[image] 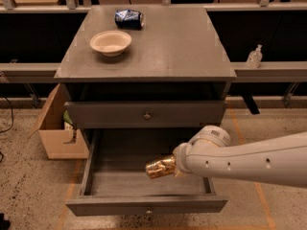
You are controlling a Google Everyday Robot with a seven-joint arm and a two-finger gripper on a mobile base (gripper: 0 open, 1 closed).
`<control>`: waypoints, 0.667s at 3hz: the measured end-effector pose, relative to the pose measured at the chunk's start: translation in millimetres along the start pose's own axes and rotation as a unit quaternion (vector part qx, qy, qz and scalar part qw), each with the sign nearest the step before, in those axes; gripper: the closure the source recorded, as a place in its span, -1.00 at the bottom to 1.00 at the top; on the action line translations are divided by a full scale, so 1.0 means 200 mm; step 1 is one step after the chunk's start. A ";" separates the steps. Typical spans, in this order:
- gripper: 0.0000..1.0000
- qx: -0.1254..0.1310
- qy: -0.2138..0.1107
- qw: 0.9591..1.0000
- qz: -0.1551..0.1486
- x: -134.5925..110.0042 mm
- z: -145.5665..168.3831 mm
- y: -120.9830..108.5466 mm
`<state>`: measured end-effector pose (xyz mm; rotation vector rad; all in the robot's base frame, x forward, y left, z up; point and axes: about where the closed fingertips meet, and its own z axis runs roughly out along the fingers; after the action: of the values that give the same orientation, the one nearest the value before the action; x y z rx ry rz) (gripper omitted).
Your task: Pick orange can from middle drawer and place on counter
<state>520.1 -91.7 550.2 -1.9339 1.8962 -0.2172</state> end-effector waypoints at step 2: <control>1.00 0.118 0.047 0.992 -0.022 0.08 -0.44 -0.29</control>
Offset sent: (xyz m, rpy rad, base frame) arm 0.0112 -0.0287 0.0735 -0.0626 -0.1619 -0.0459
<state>539.4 -125.3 649.6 -1.8355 1.7943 -0.5303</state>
